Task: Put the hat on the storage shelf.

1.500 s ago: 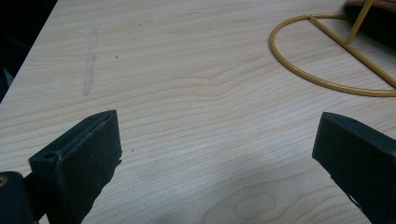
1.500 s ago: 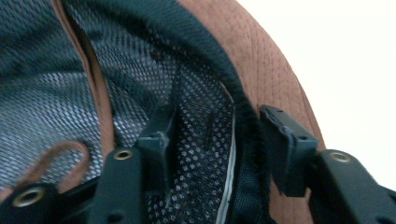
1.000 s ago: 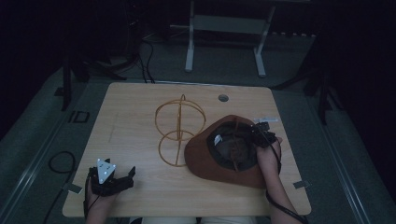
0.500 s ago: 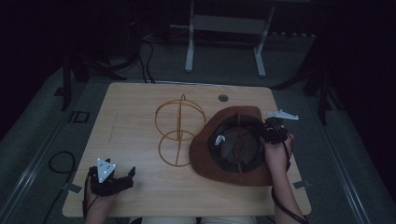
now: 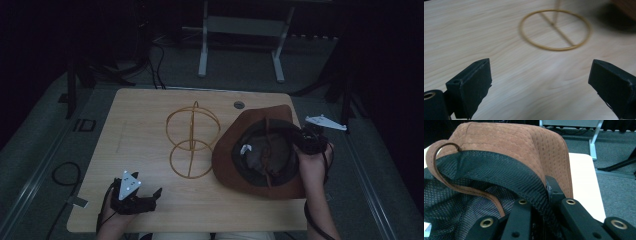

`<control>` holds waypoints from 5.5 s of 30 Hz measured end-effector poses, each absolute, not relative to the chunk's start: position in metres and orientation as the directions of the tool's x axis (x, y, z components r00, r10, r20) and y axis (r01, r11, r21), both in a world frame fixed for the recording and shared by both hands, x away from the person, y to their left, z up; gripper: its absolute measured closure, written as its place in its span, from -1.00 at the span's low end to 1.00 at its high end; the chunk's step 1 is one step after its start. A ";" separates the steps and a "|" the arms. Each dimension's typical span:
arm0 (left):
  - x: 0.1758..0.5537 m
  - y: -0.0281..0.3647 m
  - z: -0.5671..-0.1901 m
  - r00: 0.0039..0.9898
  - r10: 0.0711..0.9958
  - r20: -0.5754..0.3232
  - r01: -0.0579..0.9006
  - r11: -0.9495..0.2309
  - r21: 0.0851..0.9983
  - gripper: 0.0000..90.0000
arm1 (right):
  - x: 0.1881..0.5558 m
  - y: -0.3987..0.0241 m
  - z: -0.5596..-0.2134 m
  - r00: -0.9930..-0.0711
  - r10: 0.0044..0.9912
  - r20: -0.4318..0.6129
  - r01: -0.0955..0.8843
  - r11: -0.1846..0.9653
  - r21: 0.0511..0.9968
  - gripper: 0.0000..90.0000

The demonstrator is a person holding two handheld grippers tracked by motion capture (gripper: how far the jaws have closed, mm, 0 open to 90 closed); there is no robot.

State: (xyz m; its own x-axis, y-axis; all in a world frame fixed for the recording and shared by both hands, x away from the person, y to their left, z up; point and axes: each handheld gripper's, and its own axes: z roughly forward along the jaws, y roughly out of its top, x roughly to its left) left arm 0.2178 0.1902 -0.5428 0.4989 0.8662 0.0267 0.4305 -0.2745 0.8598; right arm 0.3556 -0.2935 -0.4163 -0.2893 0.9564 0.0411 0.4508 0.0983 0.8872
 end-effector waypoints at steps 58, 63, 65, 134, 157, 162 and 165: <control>0.288 -0.031 -0.424 0.827 0.536 0.169 0.151 -0.502 0.852 -0.69 | 0.323 -0.319 -0.425 -0.285 0.957 0.063 0.426 0.068 0.902 0.87; 0.304 -0.047 -0.420 0.813 0.553 0.180 0.159 -0.510 0.846 -0.68 | 0.322 -0.319 -0.425 -0.287 0.956 0.066 0.424 0.065 0.904 0.87; 0.309 -0.052 -0.421 0.806 0.565 0.178 0.170 -0.508 0.844 -0.68 | 0.321 -0.319 -0.426 -0.287 0.955 0.071 0.426 0.061 0.903 0.87; 0.338 -0.068 -0.409 0.610 0.701 0.369 0.098 -0.529 0.843 0.93 | 0.251 -0.317 -0.417 -0.549 0.835 0.026 0.373 0.217 0.902 -0.11; 0.299 -0.018 -0.403 0.808 0.491 0.326 -0.145 -0.371 0.917 0.93 | 0.260 -0.377 -0.408 -0.539 0.841 0.043 0.343 0.173 0.923 0.24; 0.286 -0.011 -0.402 0.845 0.396 0.360 -0.241 -0.319 0.916 0.93 | 0.259 -0.357 -0.413 -0.651 0.757 0.062 0.313 0.192 0.930 0.25; 0.281 -0.010 -0.400 0.858 0.366 0.361 -0.261 -0.295 0.919 0.92 | 0.259 -0.342 -0.416 -0.719 0.693 0.059 0.288 0.220 0.932 0.21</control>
State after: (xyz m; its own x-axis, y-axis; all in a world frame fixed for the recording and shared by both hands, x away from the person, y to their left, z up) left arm 0.2814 -0.0097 -0.3995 0.8577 0.3658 0.3613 -0.2612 -0.2952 0.9190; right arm 0.2586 -0.3417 -0.4164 -0.7190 0.6925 0.0591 0.2883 0.2198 0.9320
